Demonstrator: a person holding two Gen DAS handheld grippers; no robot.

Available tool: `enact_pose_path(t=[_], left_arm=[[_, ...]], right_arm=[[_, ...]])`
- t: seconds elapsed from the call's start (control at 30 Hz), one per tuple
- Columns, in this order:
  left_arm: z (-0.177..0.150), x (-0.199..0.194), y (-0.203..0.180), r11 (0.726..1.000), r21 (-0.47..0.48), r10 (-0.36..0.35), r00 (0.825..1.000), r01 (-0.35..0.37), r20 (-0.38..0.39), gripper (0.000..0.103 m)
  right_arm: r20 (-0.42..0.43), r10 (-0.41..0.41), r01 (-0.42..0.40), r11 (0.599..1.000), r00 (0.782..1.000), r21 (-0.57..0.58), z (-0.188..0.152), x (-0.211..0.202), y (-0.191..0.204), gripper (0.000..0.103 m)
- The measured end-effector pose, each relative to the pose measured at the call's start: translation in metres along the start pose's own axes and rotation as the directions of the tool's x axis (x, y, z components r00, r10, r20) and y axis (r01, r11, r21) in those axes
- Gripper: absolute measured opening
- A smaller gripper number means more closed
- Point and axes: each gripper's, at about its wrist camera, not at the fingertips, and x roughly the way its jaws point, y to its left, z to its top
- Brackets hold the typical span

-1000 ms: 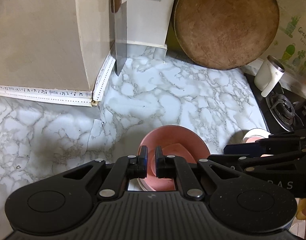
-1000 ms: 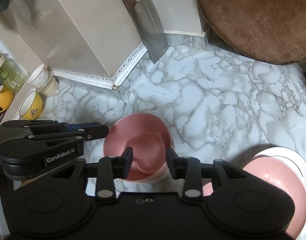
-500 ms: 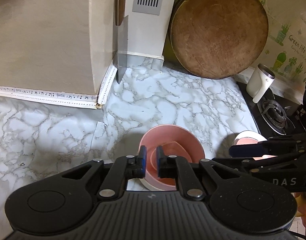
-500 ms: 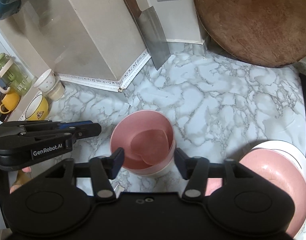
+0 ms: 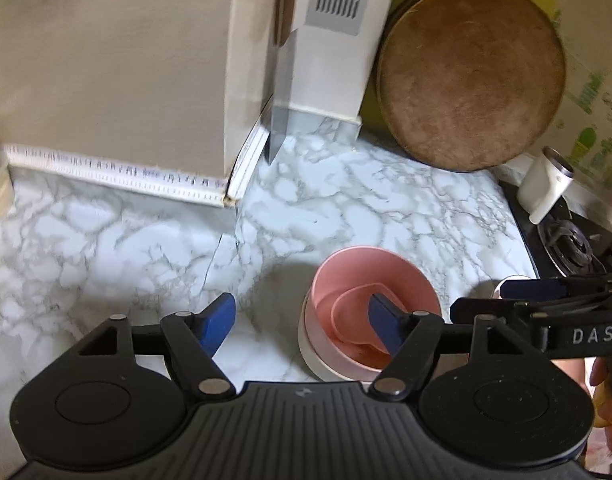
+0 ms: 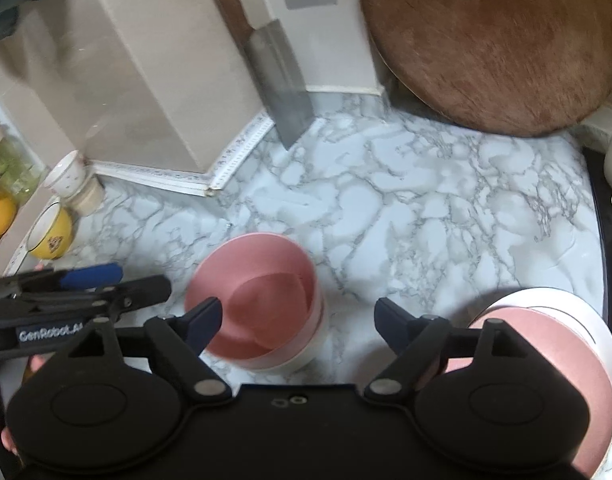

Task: Organize plates and bowls
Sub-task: 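Move both open grippers to the rim of the pink bowl, then close both grippers on the pink bowl rim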

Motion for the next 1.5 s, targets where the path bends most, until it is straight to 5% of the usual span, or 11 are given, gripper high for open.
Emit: enact_pose_path(t=[0.27,0.7,1.07,1.3,1.5], left_arm=[[0.001,0.034,0.008,0.994,-0.105,0.028,0.996,-0.037,-0.080,0.073],[0.004,0.060,0.006,0.989,-0.095,0.101,0.987,-0.114,-0.127,0.072],[0.002,0.070,0.004,0.991,-0.096,0.073,0.984,-0.089,-0.161,0.036],[-0.002,0.079,0.005,0.987,-0.158,-0.014,0.978,-0.020,-0.210,0.024],[-0.003,0.079,-0.001,0.989,-0.144,-0.007,0.977,-0.025,-0.215,0.019]], right_arm=[[-0.085,-0.017,0.029,0.991,0.996,0.133,0.008,0.033,-0.017,0.070],[-0.128,-0.095,0.109,0.988,0.987,0.105,0.012,0.057,-0.015,0.055],[-0.154,-0.093,0.107,0.991,0.984,0.084,0.010,0.069,-0.007,0.029],[-0.191,-0.048,0.070,0.992,0.980,0.109,0.008,0.072,-0.006,0.025],[-0.199,-0.039,0.066,0.989,0.979,0.130,0.005,0.072,-0.006,0.019]])
